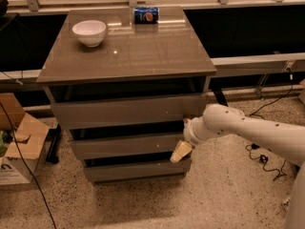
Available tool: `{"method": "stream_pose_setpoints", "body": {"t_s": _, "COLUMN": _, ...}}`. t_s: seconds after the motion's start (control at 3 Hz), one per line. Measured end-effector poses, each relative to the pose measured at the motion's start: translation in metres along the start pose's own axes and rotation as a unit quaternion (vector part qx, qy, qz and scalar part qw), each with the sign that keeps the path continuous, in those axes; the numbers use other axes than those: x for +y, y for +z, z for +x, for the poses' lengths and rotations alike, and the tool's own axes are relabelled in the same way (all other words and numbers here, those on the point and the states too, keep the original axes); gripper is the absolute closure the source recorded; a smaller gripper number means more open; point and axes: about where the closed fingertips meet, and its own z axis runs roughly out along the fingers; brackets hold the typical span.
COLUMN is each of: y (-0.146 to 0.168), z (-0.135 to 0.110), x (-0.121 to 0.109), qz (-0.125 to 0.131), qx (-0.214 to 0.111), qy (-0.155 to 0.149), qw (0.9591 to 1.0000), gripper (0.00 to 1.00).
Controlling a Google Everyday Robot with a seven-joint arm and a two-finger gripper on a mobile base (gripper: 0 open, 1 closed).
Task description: Open middle drawer
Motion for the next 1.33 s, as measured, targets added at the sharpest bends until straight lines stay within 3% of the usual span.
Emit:
{"method": "stream_pose_setpoints", "body": {"t_s": 0.67, "y": 0.049, "z": 0.023, "x": -0.016, "qz": -0.024, "qx": 0.008, "qy": 0.030, "qw": 0.9992, "gripper": 0.00}}
{"method": "stream_pose_setpoints", "body": {"t_s": 1.33, "y": 0.097, "z": 0.024, "x": -0.034, "qz": -0.047, "qx": -0.003, "qy": 0.043, "qw": 0.9979, "gripper": 0.00}}
